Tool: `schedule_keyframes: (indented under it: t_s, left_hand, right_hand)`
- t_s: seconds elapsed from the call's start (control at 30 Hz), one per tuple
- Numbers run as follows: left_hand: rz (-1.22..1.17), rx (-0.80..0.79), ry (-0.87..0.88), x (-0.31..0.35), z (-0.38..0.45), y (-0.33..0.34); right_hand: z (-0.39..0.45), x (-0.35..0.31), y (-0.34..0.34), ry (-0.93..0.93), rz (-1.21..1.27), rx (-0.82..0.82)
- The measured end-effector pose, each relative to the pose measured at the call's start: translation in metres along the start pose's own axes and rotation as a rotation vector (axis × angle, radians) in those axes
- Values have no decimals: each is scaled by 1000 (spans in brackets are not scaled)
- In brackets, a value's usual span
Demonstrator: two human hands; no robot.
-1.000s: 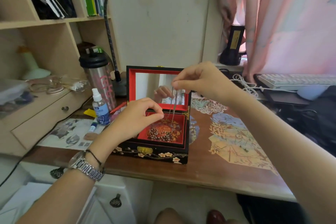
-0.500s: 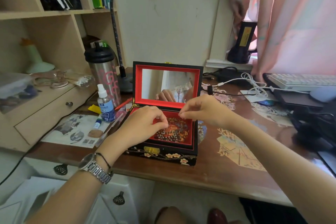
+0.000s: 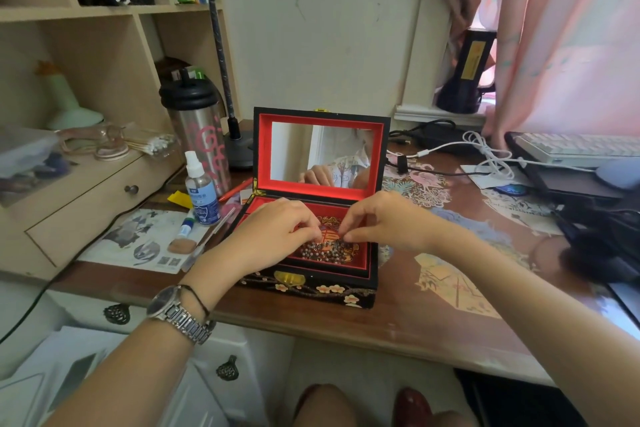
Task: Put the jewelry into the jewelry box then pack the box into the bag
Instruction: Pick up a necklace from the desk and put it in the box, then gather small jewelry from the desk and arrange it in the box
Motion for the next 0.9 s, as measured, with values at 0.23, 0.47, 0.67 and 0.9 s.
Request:
schedule_keyframes:
  t_s: [0.23, 0.47, 0.67, 0.9]
  left_hand:
    - [3, 10, 14, 3, -1, -8]
    - [3, 30, 86, 37, 14, -21]
    - [84, 17, 169, 79, 41, -17]
    - [289, -44, 252, 126, 77, 24]
  right_hand:
    - [-7, -5, -12, -10, -28, 32]
    - [-45, 7, -46, 35, -71, 135]
    - [-96, 36, -70, 126, -131, 228]
    - [-153, 84, -70, 301, -215, 216]
Point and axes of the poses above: each hand's wrist, its own z-axis towards the middle knuckle, its own y-axis out of the palm, x = y × z, the point moved 5 cm from there along z, towards the middle knuckle, and after that the axes turned 10 degrees about -x, right-handed, at the moved point
